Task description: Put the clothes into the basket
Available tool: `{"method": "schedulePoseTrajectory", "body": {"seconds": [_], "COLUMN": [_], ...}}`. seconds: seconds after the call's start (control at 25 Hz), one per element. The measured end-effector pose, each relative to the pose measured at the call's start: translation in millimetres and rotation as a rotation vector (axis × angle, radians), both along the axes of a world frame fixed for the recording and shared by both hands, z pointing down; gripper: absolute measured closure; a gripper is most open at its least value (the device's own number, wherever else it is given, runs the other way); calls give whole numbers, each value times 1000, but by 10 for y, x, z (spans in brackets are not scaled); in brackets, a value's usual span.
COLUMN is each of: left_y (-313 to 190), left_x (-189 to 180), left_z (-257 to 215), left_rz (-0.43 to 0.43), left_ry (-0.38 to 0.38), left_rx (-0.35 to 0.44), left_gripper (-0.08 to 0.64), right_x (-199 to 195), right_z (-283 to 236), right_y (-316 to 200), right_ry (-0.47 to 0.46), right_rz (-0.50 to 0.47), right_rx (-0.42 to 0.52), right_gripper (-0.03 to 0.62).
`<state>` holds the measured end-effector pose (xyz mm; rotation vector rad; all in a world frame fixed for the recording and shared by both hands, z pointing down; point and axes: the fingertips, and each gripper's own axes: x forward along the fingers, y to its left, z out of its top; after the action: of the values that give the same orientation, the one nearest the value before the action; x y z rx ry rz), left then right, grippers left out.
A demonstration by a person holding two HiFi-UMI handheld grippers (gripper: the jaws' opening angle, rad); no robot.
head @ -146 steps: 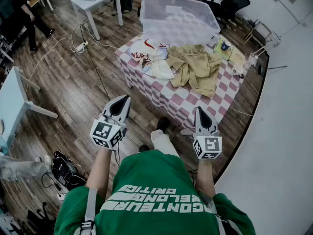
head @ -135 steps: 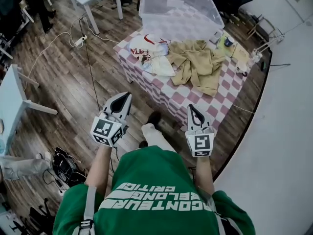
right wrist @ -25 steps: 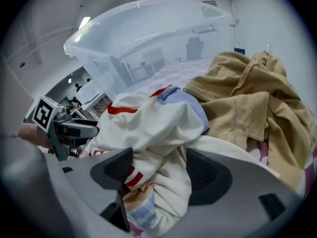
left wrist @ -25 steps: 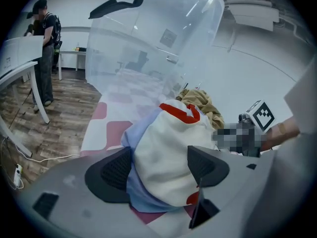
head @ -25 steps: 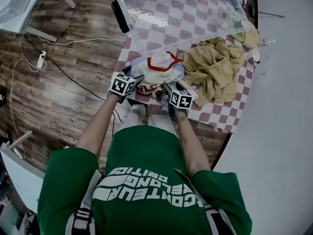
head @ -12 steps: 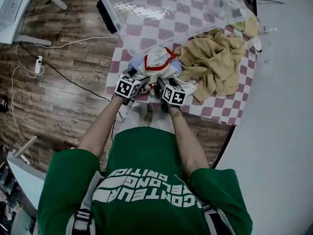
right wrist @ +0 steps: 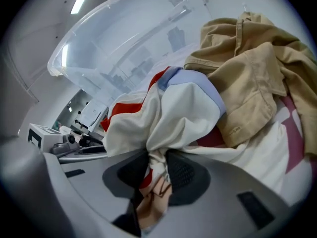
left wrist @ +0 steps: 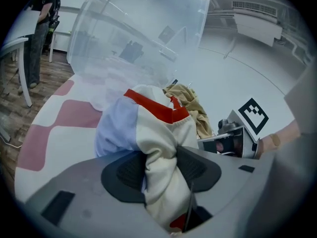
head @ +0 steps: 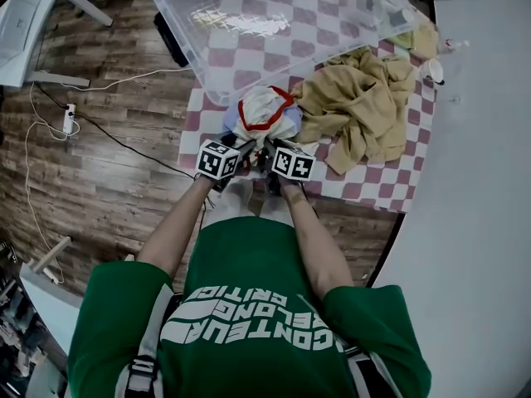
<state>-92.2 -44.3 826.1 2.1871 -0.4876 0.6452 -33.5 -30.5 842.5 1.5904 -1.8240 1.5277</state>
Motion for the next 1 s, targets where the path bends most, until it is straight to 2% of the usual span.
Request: {"method": "schedulePoseTrajectory", "body": {"seconds": [0.24, 0.48, 0.76, 1.0], "left_y": [88, 56, -92, -177], "left_x": [67, 310, 755, 1171], "left_z": [-272, -695, -1382, -1946], "left_rz": [-2, -23, 19, 68], "left_ry": [51, 151, 245, 326], "left_rx": [54, 134, 287, 375], "left_gripper": [384, 398, 407, 410], "right_x": [-9, 192, 628, 1048], "right_z": [-221, -641, -1296, -1860], "right_y": [46, -14, -151, -220], "right_ry": [-53, -86, -122, -108], "right_rz": [-44, -48, 42, 129], "right_rx": [65, 161, 300, 413], "right_gripper": [488, 495, 497, 499]}}
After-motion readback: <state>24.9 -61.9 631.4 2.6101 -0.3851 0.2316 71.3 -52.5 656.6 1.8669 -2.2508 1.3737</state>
